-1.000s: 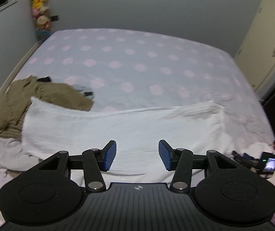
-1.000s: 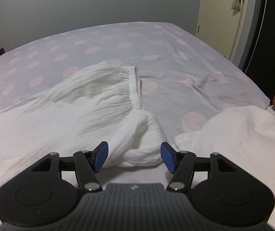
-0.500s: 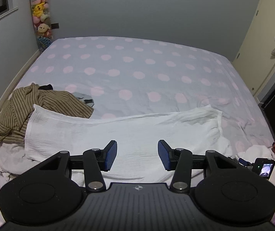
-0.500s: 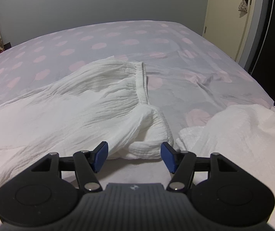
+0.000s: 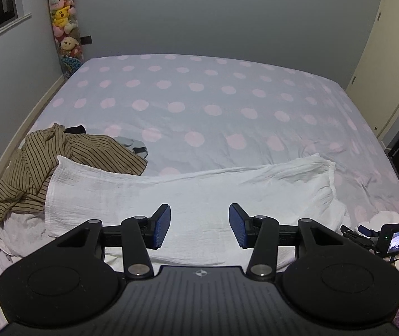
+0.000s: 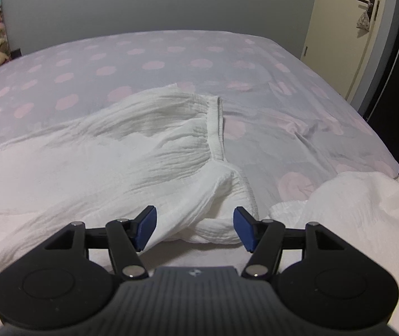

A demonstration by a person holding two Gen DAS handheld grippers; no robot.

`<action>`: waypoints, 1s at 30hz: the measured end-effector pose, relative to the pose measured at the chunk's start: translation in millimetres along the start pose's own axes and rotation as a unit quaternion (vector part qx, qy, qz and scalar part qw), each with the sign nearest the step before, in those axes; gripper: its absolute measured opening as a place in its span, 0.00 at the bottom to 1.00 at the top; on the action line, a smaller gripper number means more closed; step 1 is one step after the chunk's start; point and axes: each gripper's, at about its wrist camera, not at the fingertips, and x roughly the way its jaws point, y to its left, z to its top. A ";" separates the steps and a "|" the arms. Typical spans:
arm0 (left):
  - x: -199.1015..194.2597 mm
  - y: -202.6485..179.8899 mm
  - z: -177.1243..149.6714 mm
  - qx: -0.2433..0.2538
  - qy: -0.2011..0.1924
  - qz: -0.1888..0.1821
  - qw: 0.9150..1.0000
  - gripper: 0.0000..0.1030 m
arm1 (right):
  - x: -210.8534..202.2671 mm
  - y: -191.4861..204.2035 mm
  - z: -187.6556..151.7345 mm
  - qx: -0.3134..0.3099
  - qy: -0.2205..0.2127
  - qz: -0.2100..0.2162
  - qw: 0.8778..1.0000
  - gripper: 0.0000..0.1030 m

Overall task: Fold clothes
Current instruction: 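Lay the white garment flat on the sheet and open both grippers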

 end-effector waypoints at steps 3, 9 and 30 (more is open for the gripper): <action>4.0 4.2 0.8 -0.004 0.003 -0.004 1.000 0.43 | 2.9 -1.1 0.4 0.000 0.006 -0.004 1.000 0.62; 18.0 11.5 3.3 -0.003 0.000 0.002 1.000 0.43 | 7.6 1.0 -1.2 -0.003 0.015 -0.008 1.000 0.62; 191.2 188.1 -79.1 -0.003 0.156 0.134 0.979 0.43 | 38.0 5.1 -5.8 -0.005 0.053 -0.032 0.998 0.62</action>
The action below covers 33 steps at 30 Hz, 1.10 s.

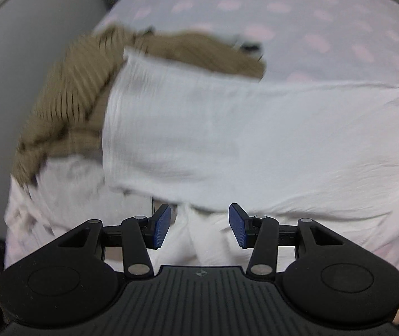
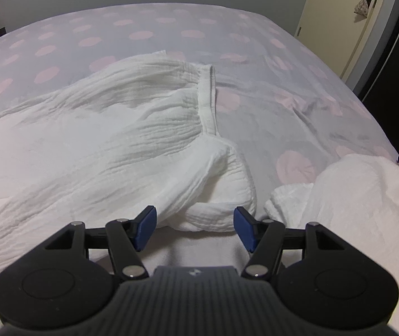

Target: Fold clothes

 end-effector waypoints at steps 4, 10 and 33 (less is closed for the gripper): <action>41.6 9.8 -3.5 -0.019 0.038 -0.011 0.999 0.43 | 4.0 -0.2 2.4 -0.003 0.000 -0.001 1.000 0.62; 92.3 20.8 -7.6 -0.030 0.110 -0.033 0.993 0.15 | 1.9 -7.0 7.1 -0.013 -0.012 0.012 1.000 0.61; 27.3 115.2 26.1 -0.208 -0.011 0.031 0.978 0.02 | 43.5 -42.3 50.7 0.021 0.001 0.007 1.000 0.02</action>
